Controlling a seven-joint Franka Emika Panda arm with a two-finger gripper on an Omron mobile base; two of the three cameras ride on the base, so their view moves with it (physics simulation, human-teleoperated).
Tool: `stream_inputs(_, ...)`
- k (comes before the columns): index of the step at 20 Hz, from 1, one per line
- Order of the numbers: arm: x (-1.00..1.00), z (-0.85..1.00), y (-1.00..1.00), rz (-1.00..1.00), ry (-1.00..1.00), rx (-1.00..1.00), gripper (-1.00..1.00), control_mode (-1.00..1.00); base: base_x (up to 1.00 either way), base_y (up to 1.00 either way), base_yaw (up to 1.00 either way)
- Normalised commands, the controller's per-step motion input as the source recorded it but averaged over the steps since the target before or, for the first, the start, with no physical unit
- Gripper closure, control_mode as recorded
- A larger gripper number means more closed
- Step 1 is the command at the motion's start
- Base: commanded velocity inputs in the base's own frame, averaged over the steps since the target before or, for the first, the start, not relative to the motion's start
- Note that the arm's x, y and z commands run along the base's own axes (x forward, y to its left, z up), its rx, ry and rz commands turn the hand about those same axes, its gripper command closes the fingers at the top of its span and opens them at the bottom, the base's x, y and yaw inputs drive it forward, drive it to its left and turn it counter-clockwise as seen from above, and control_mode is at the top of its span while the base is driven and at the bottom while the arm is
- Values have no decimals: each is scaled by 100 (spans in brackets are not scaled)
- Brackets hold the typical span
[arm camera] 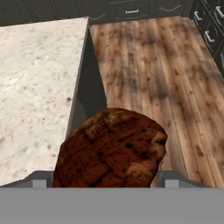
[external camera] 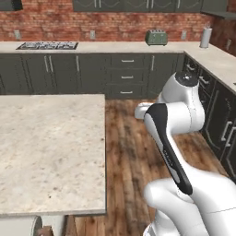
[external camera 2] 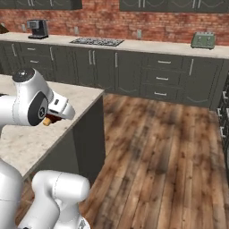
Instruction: Transport the steak from the fridge to the microwave and turn on the microwave.
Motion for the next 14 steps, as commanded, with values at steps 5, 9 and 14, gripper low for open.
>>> stream_inputs(5,0,0,0,0,0,0,100,100,61,-43,26)
stream_inputs(9,0,0,0,0,0,0,100,100,61,-43,25)
stream_inputs(14,0,0,0,0,0,0,100,100,61,-44,24)
